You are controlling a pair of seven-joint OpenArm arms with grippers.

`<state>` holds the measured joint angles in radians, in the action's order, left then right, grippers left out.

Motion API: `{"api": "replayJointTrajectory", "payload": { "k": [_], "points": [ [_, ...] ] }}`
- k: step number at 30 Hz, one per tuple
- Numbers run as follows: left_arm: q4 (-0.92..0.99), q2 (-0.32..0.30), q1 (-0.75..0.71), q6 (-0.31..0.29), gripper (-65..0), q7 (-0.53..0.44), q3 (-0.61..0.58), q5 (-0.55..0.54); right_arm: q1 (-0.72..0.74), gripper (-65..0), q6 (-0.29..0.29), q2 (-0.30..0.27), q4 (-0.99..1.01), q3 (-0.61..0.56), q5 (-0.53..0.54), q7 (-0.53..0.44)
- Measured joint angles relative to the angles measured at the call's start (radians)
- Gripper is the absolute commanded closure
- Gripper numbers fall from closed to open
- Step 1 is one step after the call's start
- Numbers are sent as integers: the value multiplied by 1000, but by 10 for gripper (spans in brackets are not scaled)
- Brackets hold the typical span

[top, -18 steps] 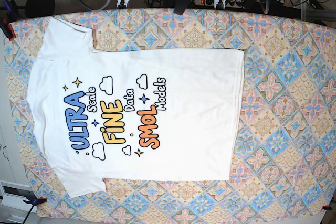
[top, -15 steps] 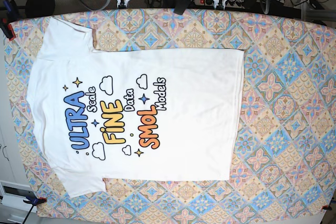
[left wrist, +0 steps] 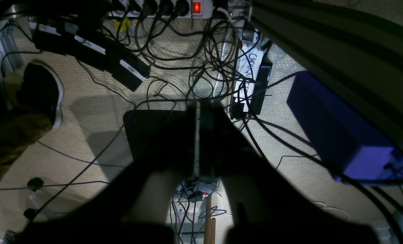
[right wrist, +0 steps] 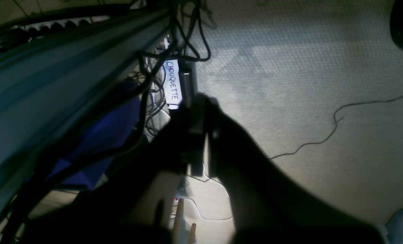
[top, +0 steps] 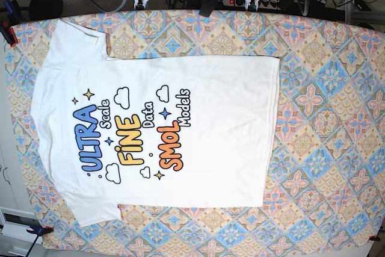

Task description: Fold the T-shirt properly

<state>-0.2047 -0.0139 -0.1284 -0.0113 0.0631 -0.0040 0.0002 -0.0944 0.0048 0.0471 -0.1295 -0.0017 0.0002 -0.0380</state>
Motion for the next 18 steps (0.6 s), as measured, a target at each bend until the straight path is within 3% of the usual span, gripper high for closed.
{"api": "replayJointTrajectory", "payload": {
  "k": [18],
  "points": [
    [0, -12, -3, 0, -2, 0, 0, 0, -14, -3, 0, -1, -3, 0, 0, -10]
  ]
}}
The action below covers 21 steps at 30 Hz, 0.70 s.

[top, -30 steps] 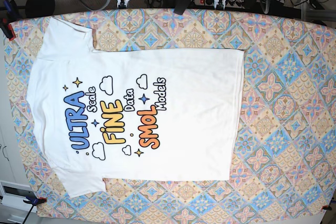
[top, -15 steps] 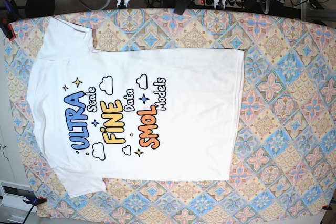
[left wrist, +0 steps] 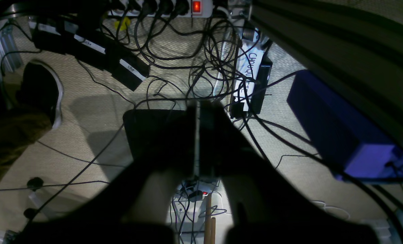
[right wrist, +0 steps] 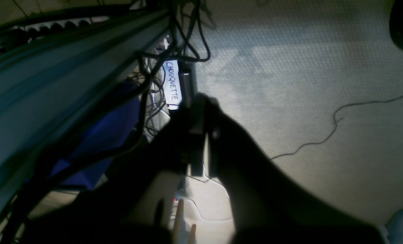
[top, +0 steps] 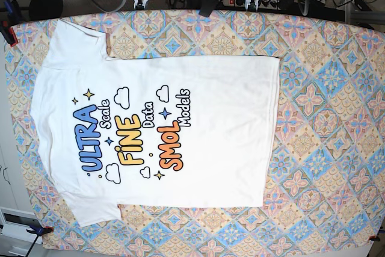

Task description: Fold the T-shirt properly

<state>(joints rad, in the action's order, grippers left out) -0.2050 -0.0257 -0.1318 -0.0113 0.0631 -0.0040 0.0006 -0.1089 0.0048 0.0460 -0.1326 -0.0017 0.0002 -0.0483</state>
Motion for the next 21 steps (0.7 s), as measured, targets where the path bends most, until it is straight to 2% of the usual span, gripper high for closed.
{"api": "replayJointTrajectory", "payload": {
  "k": [7, 10, 15, 21],
  "points": [
    [-3, -45, -52, 0, -2, 0, -1, 1, -97, -3, 0, -2, -6, 0, 0, 5],
    [0, -80, -82, -3, -2, 1, -1, 1, -157, -3, -13, -34, -83, 0, -2, 12],
    [-61, -134, -159, 0, -2, -2, -1, 0, -243, -2, 6, -122, -223, 3, 0, -19],
    [-283, -174, -341, -3, -2, 6, -1, 4, -447, 0, -16, -101, -373, 0, -2, 19]
  ]
}}
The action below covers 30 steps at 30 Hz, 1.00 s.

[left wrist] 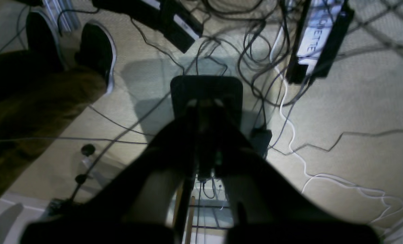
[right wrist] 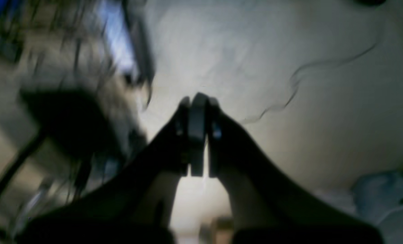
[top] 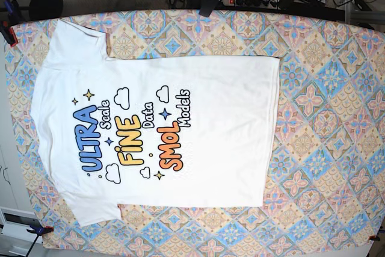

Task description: Fold the T-shirt properly

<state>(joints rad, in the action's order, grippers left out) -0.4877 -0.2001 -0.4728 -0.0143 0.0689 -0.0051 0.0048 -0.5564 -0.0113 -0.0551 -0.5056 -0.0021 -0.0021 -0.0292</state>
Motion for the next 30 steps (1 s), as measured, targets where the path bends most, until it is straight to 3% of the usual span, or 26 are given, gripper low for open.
{"api": "replayJointTrajectory", "payload": {
  "k": [7, 12, 16, 24, 25, 30],
  "points": [
    [-309, -60, -185, 1, -2, 5, -4, -5, -129, 0, 16, -77, -270, 19, 4, -21],
    [-597, -114, -344, 2, -2, 9, -4, -12, -275, 0, 5, -44, -481, 164, 34, -3],
    [-830, -136, -458, -3, -2, 10, -3, -16, -367, 0, 20, -56, -646, 219, 84, 6],
    [-1173, -139, -565, 2, -2, 24, 2, -180, -492, 0, 9, -55, -953, 258, 191, 9],
    [-1208, -141, -568, 2, -2, 39, 2, -195, -500, 0, 10, -55, -980, 261, 200, 13],
    [-1382, -141, -501, 2, -2, 325, 3, -342, -482, 0, 3, -61, -1107, 261, 248, -2]
  ]
}}
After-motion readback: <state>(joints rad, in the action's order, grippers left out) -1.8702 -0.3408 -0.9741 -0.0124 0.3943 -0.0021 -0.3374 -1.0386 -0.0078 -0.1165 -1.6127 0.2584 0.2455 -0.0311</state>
